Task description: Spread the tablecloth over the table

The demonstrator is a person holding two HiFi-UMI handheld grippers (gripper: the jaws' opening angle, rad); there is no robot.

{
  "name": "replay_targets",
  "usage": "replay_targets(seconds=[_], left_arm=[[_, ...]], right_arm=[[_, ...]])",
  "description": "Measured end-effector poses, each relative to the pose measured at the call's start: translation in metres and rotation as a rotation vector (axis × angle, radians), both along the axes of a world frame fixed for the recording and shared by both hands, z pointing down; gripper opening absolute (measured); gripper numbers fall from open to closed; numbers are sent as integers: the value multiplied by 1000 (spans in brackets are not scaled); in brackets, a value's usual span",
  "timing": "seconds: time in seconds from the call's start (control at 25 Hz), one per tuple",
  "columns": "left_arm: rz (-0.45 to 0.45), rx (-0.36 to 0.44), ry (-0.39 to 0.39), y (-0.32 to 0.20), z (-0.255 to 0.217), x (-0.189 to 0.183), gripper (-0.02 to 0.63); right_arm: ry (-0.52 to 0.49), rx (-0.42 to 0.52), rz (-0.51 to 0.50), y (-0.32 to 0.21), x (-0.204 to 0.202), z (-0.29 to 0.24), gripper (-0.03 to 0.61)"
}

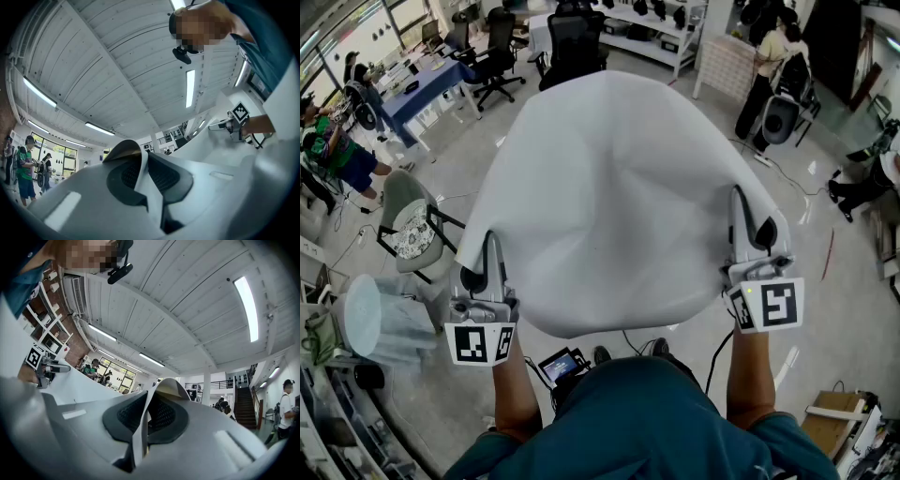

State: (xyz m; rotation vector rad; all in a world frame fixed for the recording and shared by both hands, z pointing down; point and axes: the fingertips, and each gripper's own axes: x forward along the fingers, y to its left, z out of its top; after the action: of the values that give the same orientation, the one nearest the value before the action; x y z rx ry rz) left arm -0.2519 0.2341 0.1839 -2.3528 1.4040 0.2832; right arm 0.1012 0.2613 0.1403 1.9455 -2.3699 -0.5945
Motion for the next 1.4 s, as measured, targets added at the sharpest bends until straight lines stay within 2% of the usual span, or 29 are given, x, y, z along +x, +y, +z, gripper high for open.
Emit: replay_targets(seconds=[0.84,1.04,1.4], left_arm=[[42,4,17,-20,2,-17,3],[32,1,18,-26,1,-12,3],[-13,-8,-14,-45,-3,32,3]], right_arm=[[-1,-1,51,-7,-16,-3,12],[-39,-3,48,-13,-4,-1,12],[-71,-13,5,-50,43,4,12]])
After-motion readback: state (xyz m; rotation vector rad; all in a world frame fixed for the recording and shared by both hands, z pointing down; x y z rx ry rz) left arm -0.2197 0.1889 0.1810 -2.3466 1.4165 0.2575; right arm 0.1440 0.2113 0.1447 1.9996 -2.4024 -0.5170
